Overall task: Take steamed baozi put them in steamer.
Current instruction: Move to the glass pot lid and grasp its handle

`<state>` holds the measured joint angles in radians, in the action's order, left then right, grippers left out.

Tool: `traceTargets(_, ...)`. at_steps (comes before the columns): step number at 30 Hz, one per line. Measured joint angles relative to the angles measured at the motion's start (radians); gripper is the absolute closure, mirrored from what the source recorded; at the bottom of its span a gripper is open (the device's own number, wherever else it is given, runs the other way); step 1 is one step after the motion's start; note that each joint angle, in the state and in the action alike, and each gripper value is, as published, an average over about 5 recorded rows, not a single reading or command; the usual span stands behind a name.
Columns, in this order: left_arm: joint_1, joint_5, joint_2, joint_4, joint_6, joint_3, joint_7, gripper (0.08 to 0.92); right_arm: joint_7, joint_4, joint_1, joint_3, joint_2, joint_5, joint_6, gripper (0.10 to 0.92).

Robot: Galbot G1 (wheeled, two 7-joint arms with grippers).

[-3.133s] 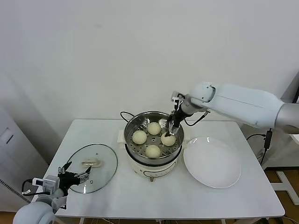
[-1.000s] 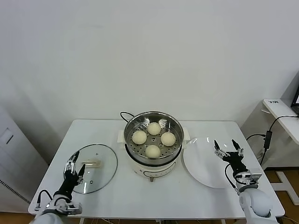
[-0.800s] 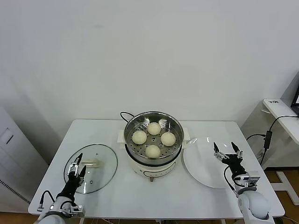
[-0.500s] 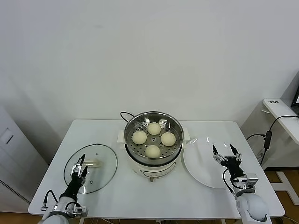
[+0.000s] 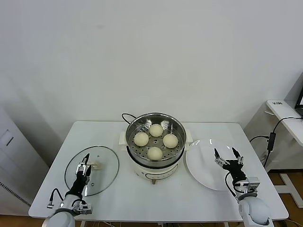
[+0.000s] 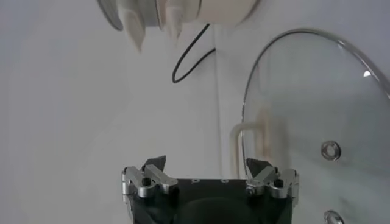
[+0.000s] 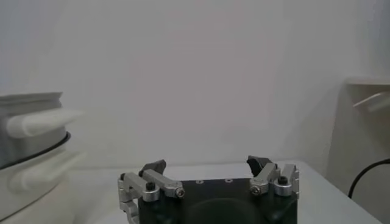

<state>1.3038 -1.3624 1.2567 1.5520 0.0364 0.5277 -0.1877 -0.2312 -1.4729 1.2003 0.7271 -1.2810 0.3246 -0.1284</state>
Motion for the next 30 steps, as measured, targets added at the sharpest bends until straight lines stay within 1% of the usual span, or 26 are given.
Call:
traceTargets(3, -0.018, -0.004, 0.003, -0.016, -0.001, -0.002, 0.000, 0.177, -0.001, 0.001, 0.001, 0.000, -0.002, -0.006, -0.001, 0.203)
traceTargets(6, -0.035, -0.004, 0.006, -0.031, -0.002, -0.005, 0.001, 0.204, -0.002, 0.002, 0.003, 0.000, -0.004, -0.010, -0.002, 0.203)
traceTargets(9, -0.052, -0.001, 0.010, -0.046, -0.001, -0.005, 0.003, 0.277, -0.003, 0.002, 0.004, 0.001, -0.005, -0.012, -0.002, 0.203)
traceTargets(19, -0.065, 0.021, 0.014, -0.063, 0.001, 0.003, 0.013, 0.571, -0.003, -0.001, 0.000, 0.007, -0.003, -0.013, -0.002, 0.203)
traceTargets(28, -0.044, 0.046, -0.002, -0.003, -0.010, 0.019, 0.017, 0.828, -0.006, 0.000, -0.003, 0.005, -0.003, -0.017, -0.002, 0.203)
traceTargets(30, -0.039, 0.054, -0.009, 0.021, -0.017, 0.024, 0.022, 0.867, -0.007, -0.002, -0.004, 0.004, 0.001, -0.018, -0.002, 0.203)
